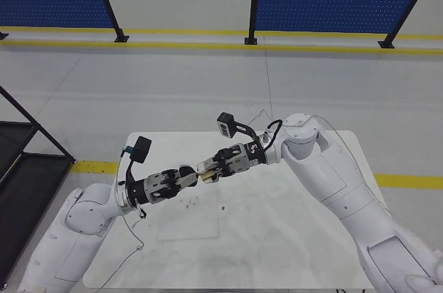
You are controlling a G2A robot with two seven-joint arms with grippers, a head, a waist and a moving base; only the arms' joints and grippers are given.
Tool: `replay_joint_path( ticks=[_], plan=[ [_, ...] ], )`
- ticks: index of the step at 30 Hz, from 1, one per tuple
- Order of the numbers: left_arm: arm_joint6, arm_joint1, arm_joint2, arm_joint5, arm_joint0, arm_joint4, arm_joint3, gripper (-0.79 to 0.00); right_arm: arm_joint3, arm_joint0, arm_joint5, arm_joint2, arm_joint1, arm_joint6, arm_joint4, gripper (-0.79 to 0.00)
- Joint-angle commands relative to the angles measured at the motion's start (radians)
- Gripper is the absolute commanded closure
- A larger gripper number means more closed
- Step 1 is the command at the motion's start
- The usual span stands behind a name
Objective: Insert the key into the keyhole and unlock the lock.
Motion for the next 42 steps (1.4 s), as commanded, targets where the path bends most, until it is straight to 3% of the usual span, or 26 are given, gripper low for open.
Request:
replay_joint_path(
  ticks=[1, 42],
  plan=[
    [0.018, -0.001, -0.004, -0.001, 0.007, 0.019, -0.006, 0.000, 0.000, 0.000, 0.000, 0.000, 0.000, 0.002, -0.001, 0.000],
    [0.435, -0.032, -0.068, -0.013, 0.171, 0.568, -0.148, 0.000, 0.001, -0.002, 0.006, 0.002, -0.003, 0.001, -0.010, 0.000]
  ],
)
